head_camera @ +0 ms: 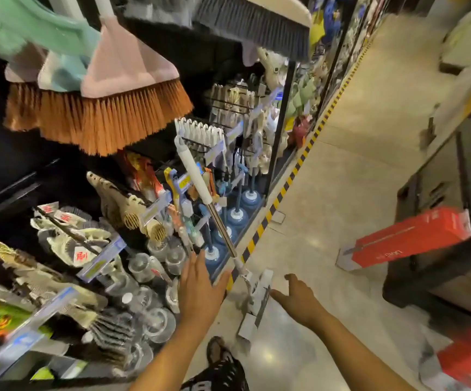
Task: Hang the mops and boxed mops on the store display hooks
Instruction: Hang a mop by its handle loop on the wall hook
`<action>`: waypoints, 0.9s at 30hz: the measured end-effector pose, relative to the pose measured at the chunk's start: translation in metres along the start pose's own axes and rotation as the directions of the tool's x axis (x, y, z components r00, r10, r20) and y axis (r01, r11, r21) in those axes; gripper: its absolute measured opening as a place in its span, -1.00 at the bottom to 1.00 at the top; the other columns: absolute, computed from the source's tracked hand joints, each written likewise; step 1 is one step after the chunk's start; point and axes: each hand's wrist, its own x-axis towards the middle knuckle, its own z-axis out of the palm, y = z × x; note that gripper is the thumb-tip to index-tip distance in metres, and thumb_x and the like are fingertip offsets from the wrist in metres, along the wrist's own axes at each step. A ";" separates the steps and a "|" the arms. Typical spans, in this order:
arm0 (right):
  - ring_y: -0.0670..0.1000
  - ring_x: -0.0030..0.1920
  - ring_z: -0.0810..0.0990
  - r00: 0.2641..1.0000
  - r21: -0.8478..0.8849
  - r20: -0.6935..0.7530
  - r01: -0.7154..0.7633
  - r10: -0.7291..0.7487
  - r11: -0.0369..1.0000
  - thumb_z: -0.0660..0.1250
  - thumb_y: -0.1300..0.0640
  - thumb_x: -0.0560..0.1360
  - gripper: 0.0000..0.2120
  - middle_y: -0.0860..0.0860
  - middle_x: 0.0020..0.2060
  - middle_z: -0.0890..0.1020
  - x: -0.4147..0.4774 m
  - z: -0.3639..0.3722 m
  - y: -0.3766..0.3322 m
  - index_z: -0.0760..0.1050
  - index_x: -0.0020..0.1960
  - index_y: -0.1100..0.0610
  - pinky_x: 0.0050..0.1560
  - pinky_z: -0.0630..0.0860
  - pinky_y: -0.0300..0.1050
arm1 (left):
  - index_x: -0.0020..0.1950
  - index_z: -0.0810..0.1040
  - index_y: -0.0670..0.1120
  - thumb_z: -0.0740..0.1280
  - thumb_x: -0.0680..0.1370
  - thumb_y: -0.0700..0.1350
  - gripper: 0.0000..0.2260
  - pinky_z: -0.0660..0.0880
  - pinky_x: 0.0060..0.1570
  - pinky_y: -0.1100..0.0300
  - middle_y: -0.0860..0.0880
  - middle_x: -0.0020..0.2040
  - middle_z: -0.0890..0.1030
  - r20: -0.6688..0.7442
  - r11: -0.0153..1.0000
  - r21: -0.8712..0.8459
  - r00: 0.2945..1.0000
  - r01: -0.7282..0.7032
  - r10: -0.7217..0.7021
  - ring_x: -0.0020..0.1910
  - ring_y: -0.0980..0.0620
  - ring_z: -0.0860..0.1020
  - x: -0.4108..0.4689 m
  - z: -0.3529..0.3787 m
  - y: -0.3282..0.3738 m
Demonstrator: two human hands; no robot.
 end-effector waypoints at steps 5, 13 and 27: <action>0.21 0.34 0.42 0.991 0.080 -0.038 0.131 -0.128 0.988 0.27 -0.14 0.57 -0.41 0.20 0.35 0.44 0.078 -0.048 -0.087 0.24 0.45 0.17 0.24 0.40 -0.01 | 0.57 0.14 0.03 0.25 0.50 0.30 -0.28 0.35 0.39 -0.10 -0.01 0.53 0.28 -0.160 0.970 -0.242 0.986 0.012 -0.052 0.50 -0.07 0.23 0.091 -0.054 0.027; 0.17 0.01 0.59 0.957 0.147 0.071 0.269 -0.282 0.952 0.27 -0.06 0.58 -0.54 0.19 0.12 0.56 0.142 -0.044 -0.161 0.29 0.34 0.19 0.02 0.55 0.07 | 0.52 0.27 -0.10 0.39 0.54 0.07 -0.38 0.36 0.35 0.00 -0.06 0.46 0.40 -0.219 0.894 -0.441 0.957 0.076 -0.190 0.44 -0.08 0.35 0.210 -0.097 0.047; 0.13 0.30 0.46 0.750 0.084 0.370 0.561 -0.549 0.823 0.31 0.01 0.58 -0.60 0.11 0.32 0.47 0.232 -0.106 -0.184 0.36 0.32 0.18 0.20 0.42 -0.10 | 0.06 0.57 -0.30 0.41 0.50 -0.34 -0.84 0.40 -0.21 0.34 -0.28 -0.29 0.51 -0.125 0.666 -0.730 0.928 0.154 -0.352 -0.28 -0.21 0.48 0.226 -0.062 0.089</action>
